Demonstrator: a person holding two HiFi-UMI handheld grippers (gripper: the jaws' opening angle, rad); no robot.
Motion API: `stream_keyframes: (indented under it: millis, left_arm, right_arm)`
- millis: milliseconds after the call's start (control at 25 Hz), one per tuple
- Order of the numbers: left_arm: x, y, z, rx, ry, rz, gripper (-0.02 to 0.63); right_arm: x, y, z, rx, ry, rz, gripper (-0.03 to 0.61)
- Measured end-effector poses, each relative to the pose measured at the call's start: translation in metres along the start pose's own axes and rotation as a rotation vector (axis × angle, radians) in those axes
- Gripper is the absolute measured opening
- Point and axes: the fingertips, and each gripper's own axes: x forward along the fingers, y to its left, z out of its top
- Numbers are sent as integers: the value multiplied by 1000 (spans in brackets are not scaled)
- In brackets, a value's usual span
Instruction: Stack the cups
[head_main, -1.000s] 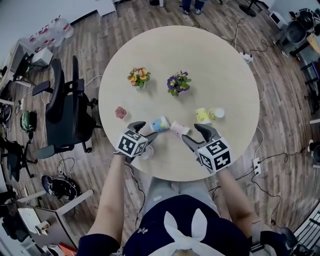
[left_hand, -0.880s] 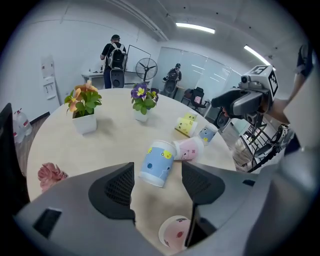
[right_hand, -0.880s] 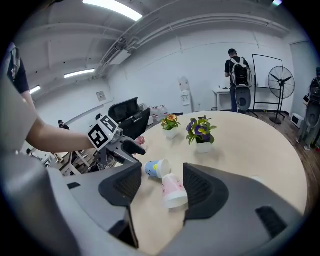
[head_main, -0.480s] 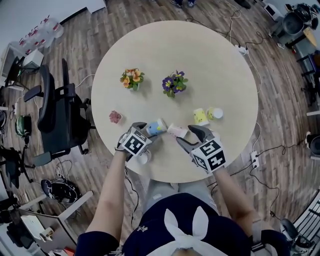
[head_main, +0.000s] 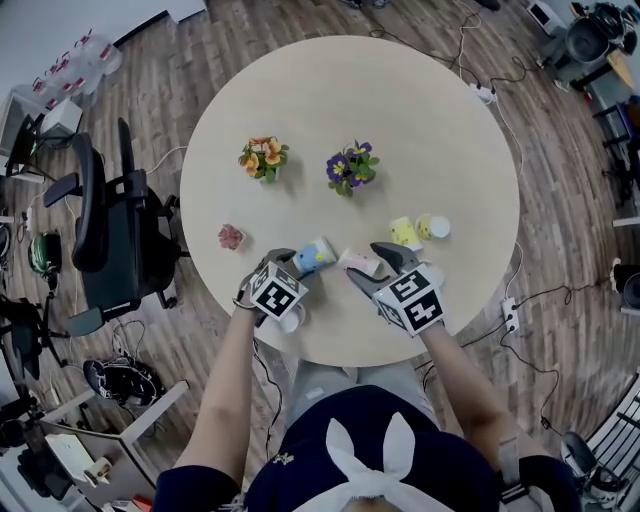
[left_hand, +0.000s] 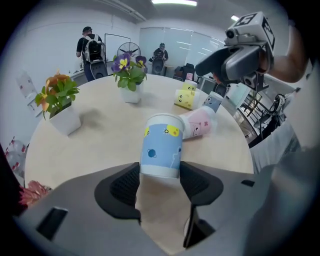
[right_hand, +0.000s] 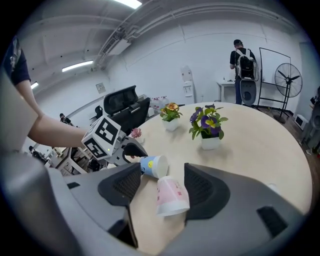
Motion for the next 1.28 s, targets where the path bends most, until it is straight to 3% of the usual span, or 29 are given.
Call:
stream_keyframes:
  millis: [320, 520, 800, 1000, 1120, 1280]
  left_arm:
    - [-26, 13, 4, -88, -82, 58, 261]
    - [-39, 21, -6, -165, -103, 125, 259]
    - [-58, 23, -14, -245, -141, 168, 259]
    - [-71, 27, -14, -238, -142, 209, 259]
    - [-78, 28, -11, -240, -156, 229, 259]
    - [-81, 30, -9, -242, -156, 261, 259]
  right_arm:
    - [31, 4, 0, -100, 82, 11, 324]
    - [54, 5, -17, -148, 203, 17, 348]
    - [84, 7, -42, -266, 359, 32, 343]
    - [101, 0, -59, -405, 489, -2, 317]
    - [102, -1, -64, -401, 529, -6, 269]
    - [94, -4, -55, -339, 477, -20, 267]
